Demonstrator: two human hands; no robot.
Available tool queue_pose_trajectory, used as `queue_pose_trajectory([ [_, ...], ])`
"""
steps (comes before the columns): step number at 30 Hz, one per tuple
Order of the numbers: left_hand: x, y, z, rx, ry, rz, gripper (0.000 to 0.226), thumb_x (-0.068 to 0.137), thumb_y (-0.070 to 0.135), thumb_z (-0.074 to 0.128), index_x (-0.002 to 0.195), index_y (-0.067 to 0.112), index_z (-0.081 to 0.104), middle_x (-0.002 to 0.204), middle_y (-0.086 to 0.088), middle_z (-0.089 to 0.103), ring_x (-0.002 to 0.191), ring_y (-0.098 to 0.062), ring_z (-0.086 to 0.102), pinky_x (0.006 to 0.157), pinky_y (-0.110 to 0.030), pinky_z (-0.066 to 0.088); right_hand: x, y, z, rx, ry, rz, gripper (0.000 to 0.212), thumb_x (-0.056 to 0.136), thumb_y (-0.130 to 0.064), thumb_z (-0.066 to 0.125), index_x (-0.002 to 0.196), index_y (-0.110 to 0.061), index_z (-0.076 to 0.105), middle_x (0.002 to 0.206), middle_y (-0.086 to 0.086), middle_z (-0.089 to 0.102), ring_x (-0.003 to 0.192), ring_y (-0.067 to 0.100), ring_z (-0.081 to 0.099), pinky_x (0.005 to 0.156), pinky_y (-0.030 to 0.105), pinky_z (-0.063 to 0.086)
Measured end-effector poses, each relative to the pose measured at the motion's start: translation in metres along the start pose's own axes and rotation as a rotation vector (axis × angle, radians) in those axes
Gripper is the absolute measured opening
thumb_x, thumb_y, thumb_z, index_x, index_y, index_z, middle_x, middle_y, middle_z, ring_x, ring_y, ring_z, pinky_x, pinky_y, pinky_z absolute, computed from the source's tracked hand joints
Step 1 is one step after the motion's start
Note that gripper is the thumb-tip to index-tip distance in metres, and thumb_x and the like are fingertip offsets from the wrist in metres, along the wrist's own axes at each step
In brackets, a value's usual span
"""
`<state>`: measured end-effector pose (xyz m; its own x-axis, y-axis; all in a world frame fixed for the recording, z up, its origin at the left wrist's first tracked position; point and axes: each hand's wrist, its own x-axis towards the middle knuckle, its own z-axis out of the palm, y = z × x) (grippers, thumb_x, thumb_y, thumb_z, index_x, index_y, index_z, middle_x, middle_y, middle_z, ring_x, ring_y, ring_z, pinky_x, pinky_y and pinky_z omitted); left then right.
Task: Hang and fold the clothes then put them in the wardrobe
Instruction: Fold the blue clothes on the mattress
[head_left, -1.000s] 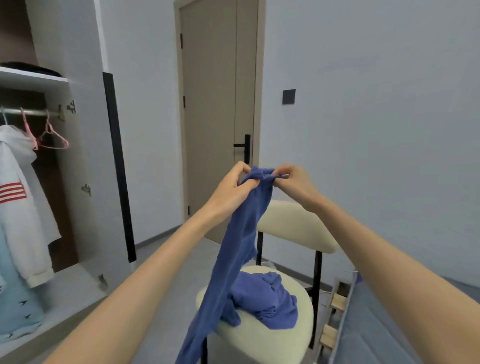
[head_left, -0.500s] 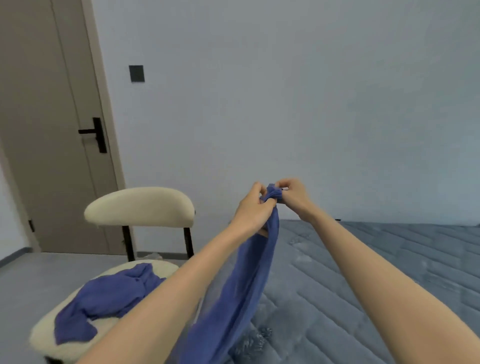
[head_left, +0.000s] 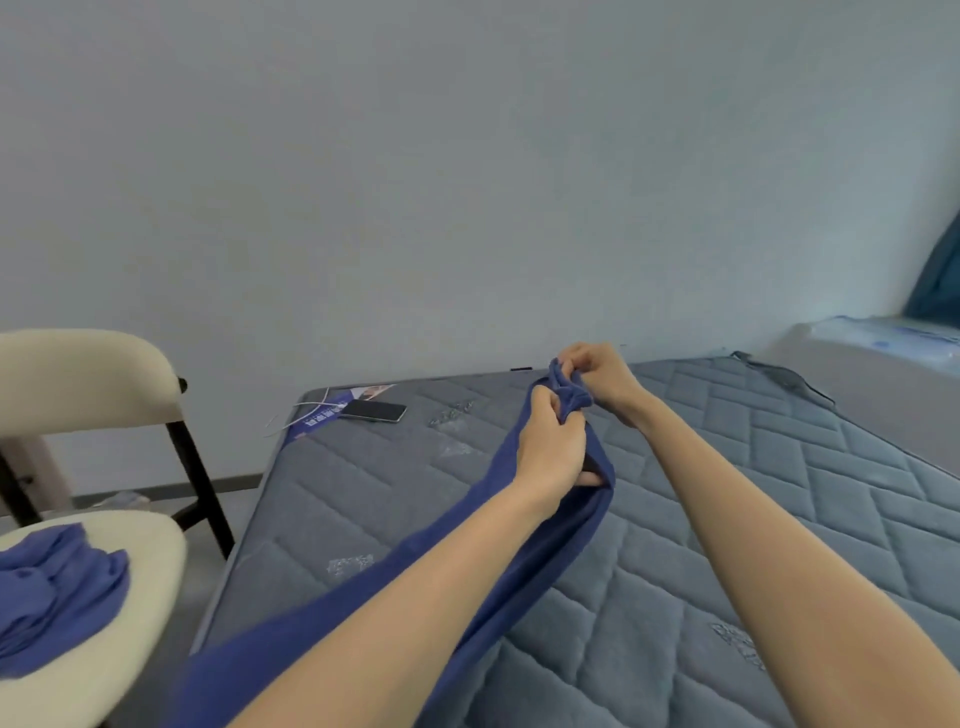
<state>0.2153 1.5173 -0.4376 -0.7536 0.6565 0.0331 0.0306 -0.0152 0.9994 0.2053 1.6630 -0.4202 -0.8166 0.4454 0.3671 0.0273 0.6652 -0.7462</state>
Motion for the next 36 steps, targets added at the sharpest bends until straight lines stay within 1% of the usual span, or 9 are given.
queue_pose_trajectory([
  [3,-0.005,-0.027,0.001,-0.043,0.014,-0.097,0.021,0.100,0.015,0.040,0.083,0.027,0.037,0.087,-0.004,0.049,0.073,-0.016,0.053,0.039,-0.021,0.049,-0.009,0.019,0.013,-0.122,-0.065,-0.024,0.034,0.062,0.028,0.045,0.063,0.004,0.069,0.077,0.011,0.059,0.081,0.021,0.055,0.065,0.009,0.039],
  [5,-0.008,-0.047,0.000,-0.065,0.036,-0.149,0.012,0.101,0.019,0.041,0.090,0.024,0.038,0.092,-0.005,0.051,0.074,-0.014,0.054,0.042,-0.021,0.050,-0.014,0.030,0.025,-0.202,-0.127,-0.022,0.034,0.059,0.026,0.045,0.063,0.004,0.071,0.078,0.010,0.060,0.080,0.020,0.055,0.062,0.007,0.039],
  [7,-0.014,-0.065,-0.003,-0.103,0.049,-0.212,0.004,0.101,0.019,0.041,0.100,0.018,0.037,0.104,-0.008,0.053,0.076,-0.013,0.056,0.046,-0.021,0.052,-0.018,0.040,0.039,-0.293,-0.210,-0.013,0.033,0.060,0.024,0.047,0.064,0.003,0.072,0.081,0.010,0.063,0.081,0.023,0.057,0.066,0.017,0.042],
  [13,-0.033,-0.120,-0.022,-0.253,0.017,-0.410,0.020,0.100,0.014,0.043,0.119,0.013,0.038,0.124,-0.015,0.054,0.098,-0.028,0.063,0.068,-0.039,0.059,-0.030,0.051,0.089,-0.598,-0.502,-0.041,0.037,0.065,0.017,0.046,0.067,-0.007,0.074,0.090,0.016,0.067,0.086,0.033,0.060,0.074,0.046,0.051],
  [16,-0.042,-0.145,-0.044,-0.276,0.001,-0.442,0.022,0.099,0.019,0.046,0.120,0.014,0.040,0.125,-0.012,0.054,0.096,-0.025,0.064,0.059,-0.032,0.059,-0.038,0.050,0.122,-0.678,-0.593,-0.043,0.040,0.064,0.014,0.045,0.065,-0.014,0.073,0.090,0.011,0.067,0.083,0.030,0.060,0.064,0.038,0.051],
  [20,-0.054,-0.177,-0.084,-0.245,-0.002,-0.475,0.014,0.098,0.021,0.047,0.111,0.016,0.044,0.119,-0.006,0.059,0.096,-0.020,0.066,0.064,-0.031,0.059,-0.047,0.044,0.172,-0.732,-0.675,-0.077,0.039,0.065,0.011,0.047,0.068,-0.017,0.075,0.084,0.009,0.068,0.076,0.027,0.059,0.057,0.031,0.042],
  [26,-0.080,-0.226,-0.152,0.006,-0.086,-0.647,0.017,0.096,0.022,0.051,0.112,0.016,0.046,0.102,0.000,0.063,0.083,-0.015,0.065,0.079,-0.032,0.058,-0.069,0.040,0.249,-0.756,-0.830,-0.182,0.039,0.074,0.008,0.050,0.079,-0.018,0.078,0.090,0.007,0.069,0.086,0.026,0.060,0.064,0.029,0.040],
  [32,-0.096,-0.255,-0.175,0.111,-0.103,-0.736,0.012,0.095,0.023,0.053,0.094,0.015,0.045,0.099,-0.003,0.059,0.078,-0.015,0.070,0.069,-0.026,0.058,-0.097,0.058,0.280,-0.629,-0.781,-0.161,0.043,0.072,0.013,0.046,0.082,-0.018,0.074,0.097,0.002,0.066,0.096,0.022,0.052,0.073,0.030,0.035],
  [36,-0.097,-0.258,-0.179,0.309,-0.076,-0.758,0.027,0.090,0.033,0.057,0.085,0.014,0.039,0.078,-0.002,0.061,0.054,-0.013,0.059,0.053,-0.026,0.051,-0.108,0.077,0.271,-0.340,-0.493,-0.021,0.047,0.070,0.016,0.041,0.089,-0.014,0.071,0.103,0.002,0.065,0.103,0.024,0.051,0.088,0.031,0.041],
])
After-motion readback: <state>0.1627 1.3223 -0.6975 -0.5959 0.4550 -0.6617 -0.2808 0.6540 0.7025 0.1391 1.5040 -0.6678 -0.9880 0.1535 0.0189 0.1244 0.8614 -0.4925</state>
